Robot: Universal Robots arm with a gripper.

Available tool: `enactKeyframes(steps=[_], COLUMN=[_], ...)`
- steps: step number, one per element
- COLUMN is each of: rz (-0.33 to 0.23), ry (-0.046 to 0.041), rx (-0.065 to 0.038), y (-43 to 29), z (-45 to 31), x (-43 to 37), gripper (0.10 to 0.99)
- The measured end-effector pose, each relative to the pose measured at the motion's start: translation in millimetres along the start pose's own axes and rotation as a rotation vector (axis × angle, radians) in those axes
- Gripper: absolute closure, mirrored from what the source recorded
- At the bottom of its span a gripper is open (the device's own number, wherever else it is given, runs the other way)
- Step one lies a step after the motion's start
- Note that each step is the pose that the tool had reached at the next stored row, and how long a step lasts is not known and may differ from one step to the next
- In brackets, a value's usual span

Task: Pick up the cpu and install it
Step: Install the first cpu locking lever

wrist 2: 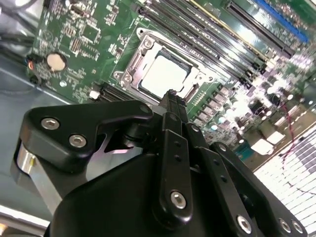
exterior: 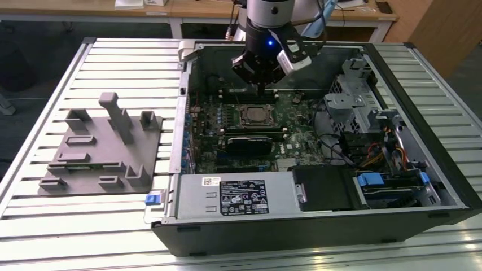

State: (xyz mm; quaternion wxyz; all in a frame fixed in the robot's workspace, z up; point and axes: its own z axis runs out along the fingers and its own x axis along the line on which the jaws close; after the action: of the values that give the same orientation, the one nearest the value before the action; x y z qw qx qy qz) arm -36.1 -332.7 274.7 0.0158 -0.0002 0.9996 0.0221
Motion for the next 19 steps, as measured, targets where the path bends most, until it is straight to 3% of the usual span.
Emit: enactKeyframes(steps=[19], rz=[0.013], ry=[-0.0006], rx=[0.0], y=[-0.1], z=[1.4], x=[3.7], gripper=[0.98])
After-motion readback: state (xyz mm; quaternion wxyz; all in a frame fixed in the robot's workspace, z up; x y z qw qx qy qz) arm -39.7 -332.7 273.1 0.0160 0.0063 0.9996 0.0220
